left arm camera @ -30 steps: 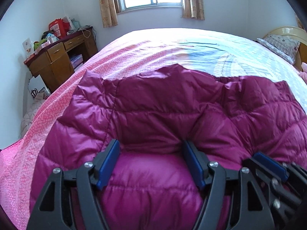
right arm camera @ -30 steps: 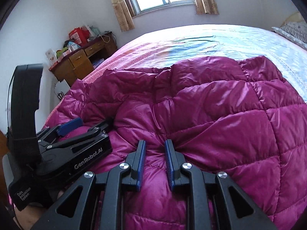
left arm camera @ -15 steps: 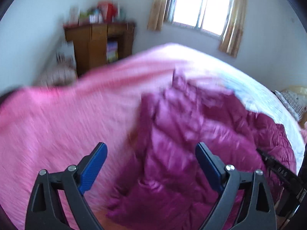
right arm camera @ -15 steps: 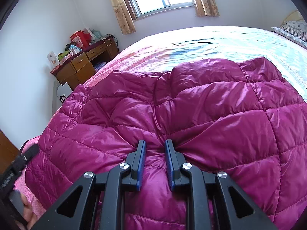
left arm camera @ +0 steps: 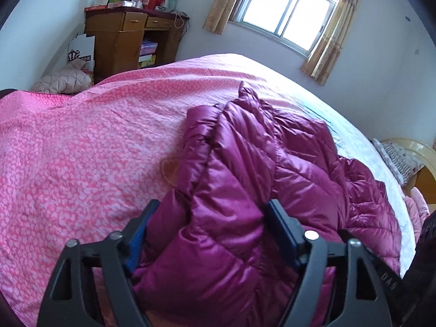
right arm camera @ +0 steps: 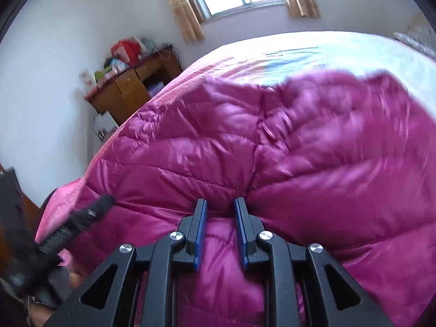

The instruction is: Fold large clothes

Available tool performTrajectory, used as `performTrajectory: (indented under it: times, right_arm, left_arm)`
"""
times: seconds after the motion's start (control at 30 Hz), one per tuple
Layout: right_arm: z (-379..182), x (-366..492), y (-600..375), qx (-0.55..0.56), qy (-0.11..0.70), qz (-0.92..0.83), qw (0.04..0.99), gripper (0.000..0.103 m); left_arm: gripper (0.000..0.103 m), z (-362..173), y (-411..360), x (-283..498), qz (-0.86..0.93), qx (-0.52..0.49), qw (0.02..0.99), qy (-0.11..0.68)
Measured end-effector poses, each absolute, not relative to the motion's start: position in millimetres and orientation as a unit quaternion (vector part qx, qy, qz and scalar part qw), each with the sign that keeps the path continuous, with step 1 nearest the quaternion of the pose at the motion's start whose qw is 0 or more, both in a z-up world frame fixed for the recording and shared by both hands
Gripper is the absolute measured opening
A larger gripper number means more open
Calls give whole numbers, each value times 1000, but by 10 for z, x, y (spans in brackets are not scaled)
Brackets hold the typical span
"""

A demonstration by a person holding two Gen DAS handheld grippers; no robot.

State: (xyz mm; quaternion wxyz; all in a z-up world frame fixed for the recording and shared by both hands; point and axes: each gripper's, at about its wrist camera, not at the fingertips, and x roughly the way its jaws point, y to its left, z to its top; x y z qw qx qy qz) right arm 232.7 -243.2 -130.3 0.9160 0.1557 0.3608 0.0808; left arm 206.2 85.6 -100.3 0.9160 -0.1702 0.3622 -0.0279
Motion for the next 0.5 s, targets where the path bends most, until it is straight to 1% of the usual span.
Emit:
performTrajectory:
  times: [0.03, 0.1, 0.13, 0.17, 0.2, 0.3, 0.43, 0.5]
  right_arm:
    - [-1317, 2329, -2453, 163, 363, 84, 914, 20]
    - [-1326, 2317, -2476, 167, 363, 87, 913, 20]
    - [-1328, 2311, -2473, 166, 362, 86, 913, 20]
    - [-1325, 2309, -2470, 165, 362, 86, 913, 20]
    - [-1328, 2294, -2467, 166, 362, 86, 913, 20]
    - [-1342, 2308, -2503, 177, 361, 92, 911, 20]
    - [-1374, 2303, -2673, 219, 356, 114, 901, 20]
    - [-1404, 2302, -2769, 246, 355, 130, 893, 20]
  left_arm:
    - [70, -996, 844, 2055, -31, -169, 917, 360]
    - [46, -943, 822, 2088, -36, -177, 918, 352]
    - [40, -912, 808, 2072, -38, -180, 920, 345]
    - [29, -869, 787, 2061, -41, -177, 923, 340]
    - [22, -827, 766, 2053, -46, -174, 924, 337]
    - [18, -658, 660, 1989, -62, -163, 931, 320]
    - [18, -406, 491, 1929, -82, -140, 942, 294]
    - [18, -235, 316, 1869, -97, -111, 951, 273]
